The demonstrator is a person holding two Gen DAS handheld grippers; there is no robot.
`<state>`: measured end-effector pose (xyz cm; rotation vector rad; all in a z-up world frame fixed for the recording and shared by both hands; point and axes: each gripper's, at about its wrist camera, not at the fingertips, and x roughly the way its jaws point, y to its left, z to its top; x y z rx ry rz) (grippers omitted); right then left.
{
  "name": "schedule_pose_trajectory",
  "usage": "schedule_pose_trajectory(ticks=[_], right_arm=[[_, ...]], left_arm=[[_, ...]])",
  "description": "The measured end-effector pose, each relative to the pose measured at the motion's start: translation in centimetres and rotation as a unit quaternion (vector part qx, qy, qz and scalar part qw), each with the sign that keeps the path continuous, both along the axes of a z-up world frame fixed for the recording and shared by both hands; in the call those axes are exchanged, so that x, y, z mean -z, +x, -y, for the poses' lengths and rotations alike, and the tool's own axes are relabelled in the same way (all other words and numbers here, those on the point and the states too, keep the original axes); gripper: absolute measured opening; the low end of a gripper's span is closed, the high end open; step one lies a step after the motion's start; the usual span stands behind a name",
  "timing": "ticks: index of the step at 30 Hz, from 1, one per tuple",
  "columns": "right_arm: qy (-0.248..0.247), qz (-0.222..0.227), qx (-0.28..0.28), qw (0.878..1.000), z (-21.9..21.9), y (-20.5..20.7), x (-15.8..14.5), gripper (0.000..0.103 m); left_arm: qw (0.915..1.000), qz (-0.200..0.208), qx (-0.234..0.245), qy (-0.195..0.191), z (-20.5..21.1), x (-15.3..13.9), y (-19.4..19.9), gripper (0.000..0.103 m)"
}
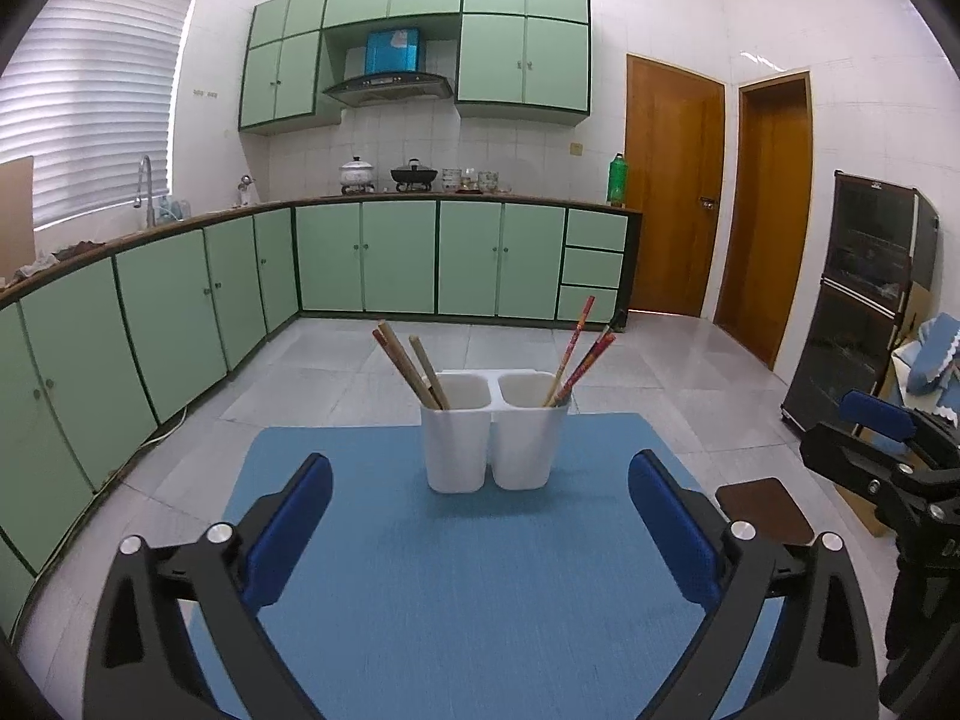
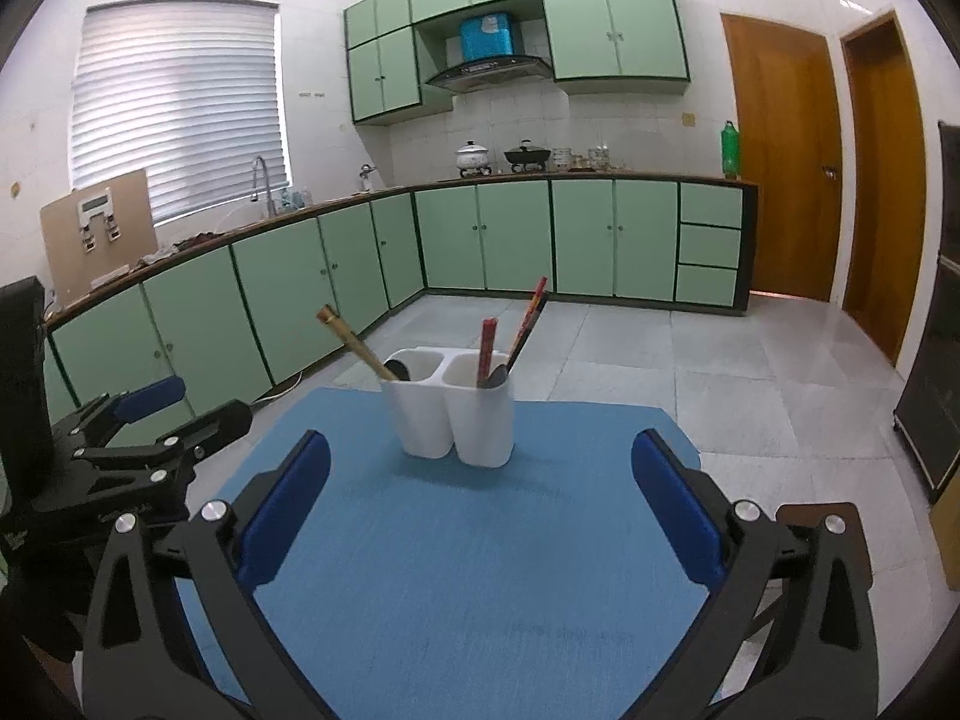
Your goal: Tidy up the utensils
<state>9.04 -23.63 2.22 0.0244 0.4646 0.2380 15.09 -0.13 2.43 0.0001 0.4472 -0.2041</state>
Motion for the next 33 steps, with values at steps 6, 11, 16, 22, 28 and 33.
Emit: schedule_pose_trajectory(ticks=[6,11,16,22,28,33], right_arm=[[-0.003,0.004,-0.013,1.000,-0.4,-1.9,-0.6,0.098],[-0.002,0.010,-0.016,1.000,-0.6,-3.0,-1.1,0.098],[-0.005,0.017,-0.018,1.000,-0.9,-3.7,-1.5,0.098],[-0.006,0.023,-0.018,1.000,-1.0,-4.2,-2.0,0.098],[-0.008,0.025,-0.018,0.999,-1.2,-4.5,-2.2,0.098],[-0.011,0.025,-0.019,0.999,-1.4,-4.6,-2.1,0.098]], left_arm=[[0.9999,0.010,0.004,0.000,0.1,-0.4,-2.7,0.097],[0.9997,0.023,0.008,0.006,0.1,-1.2,-4.2,0.097],[0.9994,0.034,0.007,0.000,-0.2,-2.0,-5.1,0.097],[0.9989,0.046,0.005,0.001,-0.3,-2.5,-5.9,0.097],[0.9987,0.051,0.006,0.001,-0.4,-2.5,-6.5,0.097],[0.9986,0.053,0.005,0.000,-0.6,-2.5,-6.7,0.097]])
